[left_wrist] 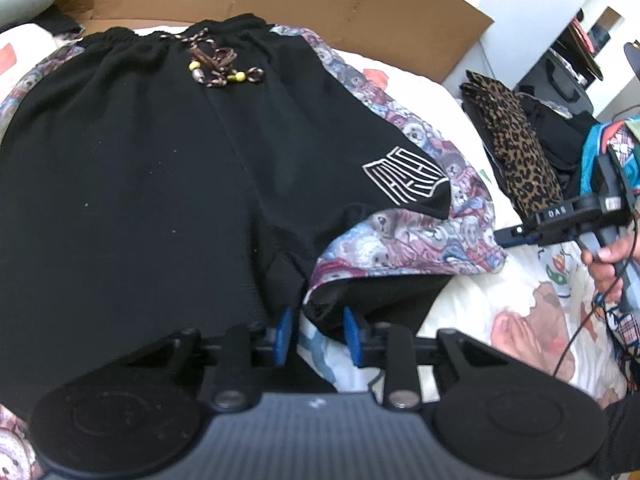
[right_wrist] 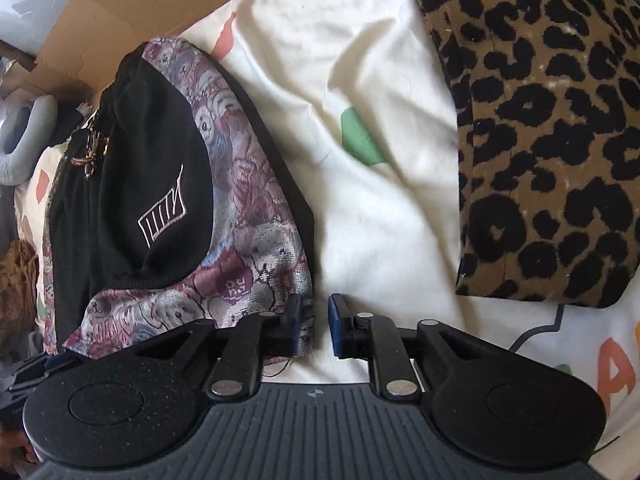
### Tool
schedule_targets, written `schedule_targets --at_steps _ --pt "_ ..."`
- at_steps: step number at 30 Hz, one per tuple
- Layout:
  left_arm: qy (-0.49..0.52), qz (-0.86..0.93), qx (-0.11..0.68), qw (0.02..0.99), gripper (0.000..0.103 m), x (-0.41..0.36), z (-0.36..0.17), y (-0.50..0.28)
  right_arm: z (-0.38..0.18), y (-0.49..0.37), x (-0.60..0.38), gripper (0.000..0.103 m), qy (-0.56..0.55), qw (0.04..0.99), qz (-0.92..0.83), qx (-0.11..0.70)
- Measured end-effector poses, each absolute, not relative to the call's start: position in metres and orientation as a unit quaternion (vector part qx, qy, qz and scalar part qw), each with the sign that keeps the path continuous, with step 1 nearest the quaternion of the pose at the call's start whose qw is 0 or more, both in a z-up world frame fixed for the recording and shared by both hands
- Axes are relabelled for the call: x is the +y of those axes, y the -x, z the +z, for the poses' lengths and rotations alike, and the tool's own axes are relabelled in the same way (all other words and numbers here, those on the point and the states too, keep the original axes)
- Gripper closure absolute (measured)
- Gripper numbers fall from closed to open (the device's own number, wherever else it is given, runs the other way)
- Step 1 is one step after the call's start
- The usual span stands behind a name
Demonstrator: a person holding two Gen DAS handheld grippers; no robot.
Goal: Fold clothes
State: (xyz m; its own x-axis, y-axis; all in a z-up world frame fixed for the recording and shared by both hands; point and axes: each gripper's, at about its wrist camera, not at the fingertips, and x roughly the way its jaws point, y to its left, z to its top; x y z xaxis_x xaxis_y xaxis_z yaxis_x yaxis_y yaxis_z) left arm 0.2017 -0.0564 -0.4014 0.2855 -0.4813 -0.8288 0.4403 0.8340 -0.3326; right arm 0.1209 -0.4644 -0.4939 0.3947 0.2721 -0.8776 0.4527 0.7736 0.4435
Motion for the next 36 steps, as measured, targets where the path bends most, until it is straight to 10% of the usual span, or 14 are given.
schedule_targets --at_steps 4,13,21,31,36 --pt "0.027 -0.273 0.519 0.810 0.094 -0.053 -0.400 -0.205 -0.496 -0.125 -0.453 0.065 -0.298 0.780 -0.048 0.548" --pt "0.052 -0.242 0.492 0.835 0.098 -0.039 -0.388 -0.209 -0.482 -0.126 -0.442 0.063 -0.265 0.795 -0.026 0.545" --pt "0.056 -0.237 0.502 0.830 0.095 -0.036 -0.389 -0.216 -0.484 -0.115 -0.459 0.064 -0.306 0.786 -0.040 0.536" --pt "-0.028 -0.273 0.479 0.834 0.068 -0.063 -0.381 -0.217 -0.492 -0.127 -0.448 0.064 -0.293 0.788 -0.028 0.541" --pt "-0.007 -0.281 0.481 0.830 0.079 -0.062 -0.383 -0.226 -0.492 -0.128 -0.446 0.064 -0.294 0.788 -0.027 0.541"
